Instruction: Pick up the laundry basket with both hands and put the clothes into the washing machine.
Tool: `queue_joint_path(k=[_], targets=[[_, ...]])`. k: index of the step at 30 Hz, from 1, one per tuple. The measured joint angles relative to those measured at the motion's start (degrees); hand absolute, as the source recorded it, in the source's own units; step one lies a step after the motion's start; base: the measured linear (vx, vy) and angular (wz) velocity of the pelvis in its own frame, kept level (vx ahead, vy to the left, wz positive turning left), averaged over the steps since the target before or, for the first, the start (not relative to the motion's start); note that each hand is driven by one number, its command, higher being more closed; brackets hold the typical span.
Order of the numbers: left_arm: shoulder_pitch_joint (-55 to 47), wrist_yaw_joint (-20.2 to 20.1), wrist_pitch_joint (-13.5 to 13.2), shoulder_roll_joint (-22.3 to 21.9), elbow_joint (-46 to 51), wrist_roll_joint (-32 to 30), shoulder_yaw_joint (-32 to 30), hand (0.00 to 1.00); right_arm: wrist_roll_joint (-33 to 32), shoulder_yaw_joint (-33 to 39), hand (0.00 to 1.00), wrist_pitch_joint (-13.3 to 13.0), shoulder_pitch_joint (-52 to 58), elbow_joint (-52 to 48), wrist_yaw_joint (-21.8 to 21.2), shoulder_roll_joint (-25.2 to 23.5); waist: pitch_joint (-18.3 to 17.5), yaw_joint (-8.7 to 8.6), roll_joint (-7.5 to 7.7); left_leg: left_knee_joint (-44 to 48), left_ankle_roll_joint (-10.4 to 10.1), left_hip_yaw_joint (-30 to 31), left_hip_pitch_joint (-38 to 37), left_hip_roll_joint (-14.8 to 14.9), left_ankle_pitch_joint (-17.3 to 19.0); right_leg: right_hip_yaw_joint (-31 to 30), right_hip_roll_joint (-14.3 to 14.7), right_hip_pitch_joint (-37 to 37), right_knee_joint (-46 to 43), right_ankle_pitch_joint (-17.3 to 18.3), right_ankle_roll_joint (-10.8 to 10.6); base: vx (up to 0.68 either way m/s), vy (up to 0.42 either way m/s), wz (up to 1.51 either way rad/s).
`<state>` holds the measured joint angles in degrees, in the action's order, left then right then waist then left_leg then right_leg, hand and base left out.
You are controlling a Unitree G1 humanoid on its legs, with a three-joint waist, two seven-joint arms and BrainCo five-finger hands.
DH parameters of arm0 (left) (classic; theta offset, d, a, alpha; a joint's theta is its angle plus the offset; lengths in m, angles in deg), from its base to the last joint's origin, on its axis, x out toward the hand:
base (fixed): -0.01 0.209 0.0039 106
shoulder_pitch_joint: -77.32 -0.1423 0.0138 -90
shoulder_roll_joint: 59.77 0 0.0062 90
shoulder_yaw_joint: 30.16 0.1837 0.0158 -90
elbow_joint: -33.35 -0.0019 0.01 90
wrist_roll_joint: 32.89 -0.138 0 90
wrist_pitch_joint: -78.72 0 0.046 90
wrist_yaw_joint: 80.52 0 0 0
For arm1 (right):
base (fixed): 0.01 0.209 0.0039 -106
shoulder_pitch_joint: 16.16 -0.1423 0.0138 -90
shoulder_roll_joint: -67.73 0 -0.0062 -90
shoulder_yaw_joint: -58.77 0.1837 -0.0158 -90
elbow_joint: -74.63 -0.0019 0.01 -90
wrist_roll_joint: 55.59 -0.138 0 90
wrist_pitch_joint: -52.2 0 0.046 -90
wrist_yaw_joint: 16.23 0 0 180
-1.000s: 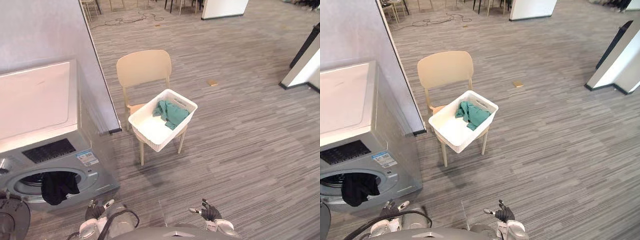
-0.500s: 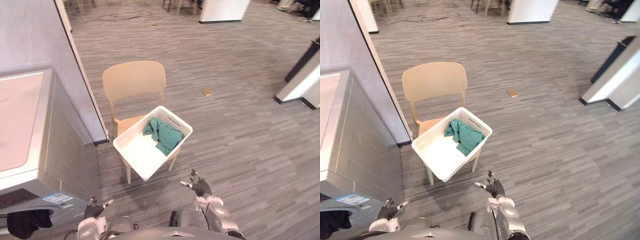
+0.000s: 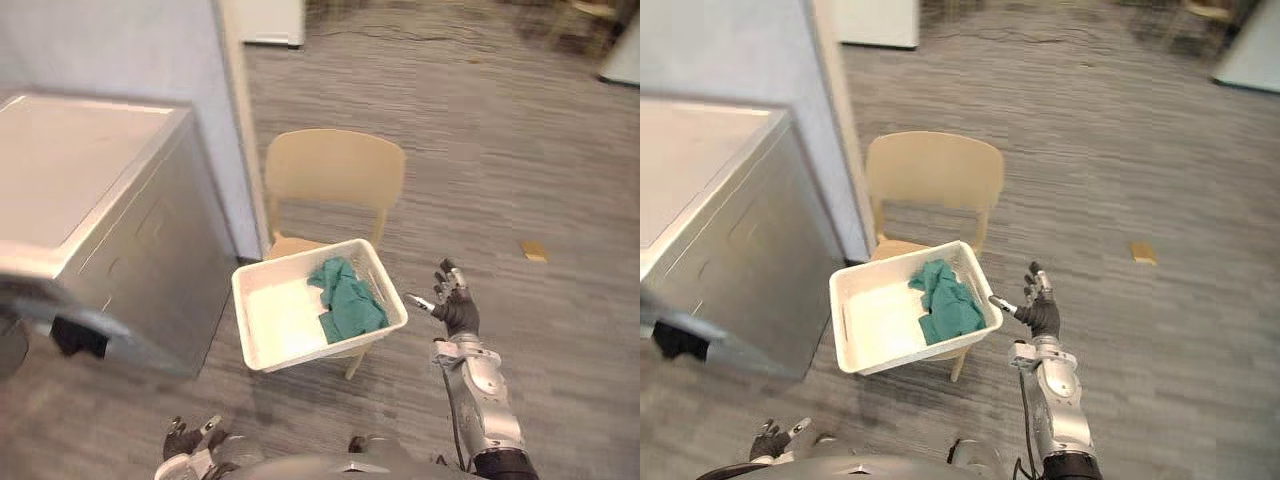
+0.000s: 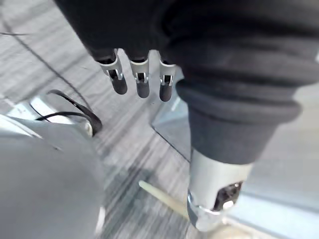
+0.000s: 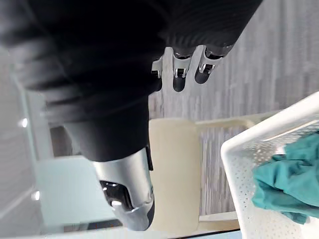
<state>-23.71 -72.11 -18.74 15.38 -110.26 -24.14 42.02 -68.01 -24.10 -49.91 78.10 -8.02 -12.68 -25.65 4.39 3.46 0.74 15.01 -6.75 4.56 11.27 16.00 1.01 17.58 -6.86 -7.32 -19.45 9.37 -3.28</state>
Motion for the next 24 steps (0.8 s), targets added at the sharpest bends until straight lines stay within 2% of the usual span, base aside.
queue_joint_path(k=[2,3,4,6,8,9,10,12,15,19,21,24], targets=[[-1.07,-0.04,0.12,0.19,0.03,-0.13,0.64,0.0,3.22,0.95,0.0,-0.19,-2.85,0.56,2.17,2.39,0.06,0.13,0.03,-1.58,0.8,-6.15,1.26,-1.48,0.44,3.86,-0.32,1.16,2.39,-0.95,-0.41,-0.03,-0.005,1.06],[-1.26,-0.04,0.12,0.49,0.03,-0.13,0.79,0.0,4.0,0.72,0.0,-0.19,-4.3,0.86,2.83,3.3,0.25,0.57,0.26,-2.72,0.55,-6.03,1.39,-1.99,0.33,4.06,-0.35,0.71,2.53,-1.0,-0.54,-0.07,0.073,0.59],[-1.44,-0.04,0.12,1.16,0.12,-0.18,0.79,0.0,6.86,-0.71,0.0,0.0,-8.64,1.37,3.21,5.58,1.08,1.81,0.57,-4.48,-0.69,-6.12,2.21,-2.97,-0.72,3.83,-0.93,-0.95,2.71,-1.28,-0.83,-0.08,0.084,0.15],[-1.27,-0.15,0.11,1.57,0.3,-0.74,0.82,0.0,12.38,-2.99,0.0,0.48,-14.12,1.61,3.1,8.31,2.75,1.92,0.72,-4.47,-0.84,-6.09,4.48,-3.73,-1.05,3.55,-1.39,-2.93,3.43,-2.36,-1.25,-0.12,0.093,0.01],[-0.21,-0.66,0.1,2.31,0.82,-2.43,1.24,0.0,21.0,-6.52,0.0,0.9,-22.14,4.47,3.18,11.82,4.75,2.12,0.47,-4.28,-0.26,-6.08,8.39,-5.0,-1.96,3.39,-2.35,-5.96,4.76,-4.79,-1.77,-0.14,0.147,0.0],[1.25,-1.08,-0.06,2.38,2.14,-2.96,1.39,0.0,25.65,-8.95,0.0,1.22,-27.65,8.46,3.41,13.89,6.64,2.37,0.06,-4.48,-0.12,-6.22,9.8,-5.7,-2.46,3.26,-2.95,-7.18,5.5,-6.24,-1.91,-0.1,0.131,0.02],[2.21,-1.18,-0.07,2.4,2.93,-3.17,1.71,0.0,26.98,-10.18,0.0,1.32,-30.49,10.91,3.42,14.98,7.92,2.5,-0.36,-4.69,0.15,-6.26,10.24,-6.12,-2.93,3.22,-3.06,-7.56,6.01,-7.06,-1.84,-0.12,0.121,-0.03],[4.53,-1.13,-1.36,2.46,6.65,-3.28,3.23,0.0,31.58,-14.7,0.0,3.22,-39.79,19.72,3.35,18.75,10.28,3.81,-1.6,-6.94,0.96,-7.29,12.98,-7.38,-5.56,2.45,-3.74,-11.0,8.27,-10.1,-2.22,-0.12,0.109,-0.11],[6.78,-0.87,-2.58,3.0,10.91,-1.46,5.43,0.0,34.41,-16.06,0.0,5.82,-46.78,25.98,3.38,22.01,14.46,4.58,-2.1,-8.32,1.95,-7.73,15.18,-8.2,-7.64,2.22,-3.74,-12.37,11.99,-13.95,-2.92,-0.05,0.067,-0.09],[9.85,-0.36,-3.14,3.3,13.25,2.72,7.45,0.0,35.31,-16.29,0.0,7.73,-51.11,31.09,3.41,24.14,17.87,4.45,-1.99,-8.2,2.48,-7.71,16.65,-8.52,-8.05,2.34,-3.72,-12.98,13.5,-15.25,-3.04,-0.01,0.01,-0.01],[11.2,0.15,-3.95,3.41,15.17,5.14,9.21,0.0,35.33,-17.6,0.0,9.5,-54.41,36.96,3.14,24.37,19.12,4.51,-1.58,-8.22,2.46,-7.68,18.06,-8.48,-8.29,2.34,-3.4,-14.03,14.42,-16.04,-2.98,-0.01,-0.01,-0.04],[12.97,0.38,-3.94,3.46,15.67,7.45,10.52,0.0,35.31,-17.93,0.0,9.86,-57.85,40.23,3.24,24.6,20.91,4.76,-1.4,-8.28,2.42,-7.65,18.98,-8.17,-8.67,2.33,-3.07,-14.93,14.55,-16.4,-2.76,-0.01,-0.025,-0.04]])
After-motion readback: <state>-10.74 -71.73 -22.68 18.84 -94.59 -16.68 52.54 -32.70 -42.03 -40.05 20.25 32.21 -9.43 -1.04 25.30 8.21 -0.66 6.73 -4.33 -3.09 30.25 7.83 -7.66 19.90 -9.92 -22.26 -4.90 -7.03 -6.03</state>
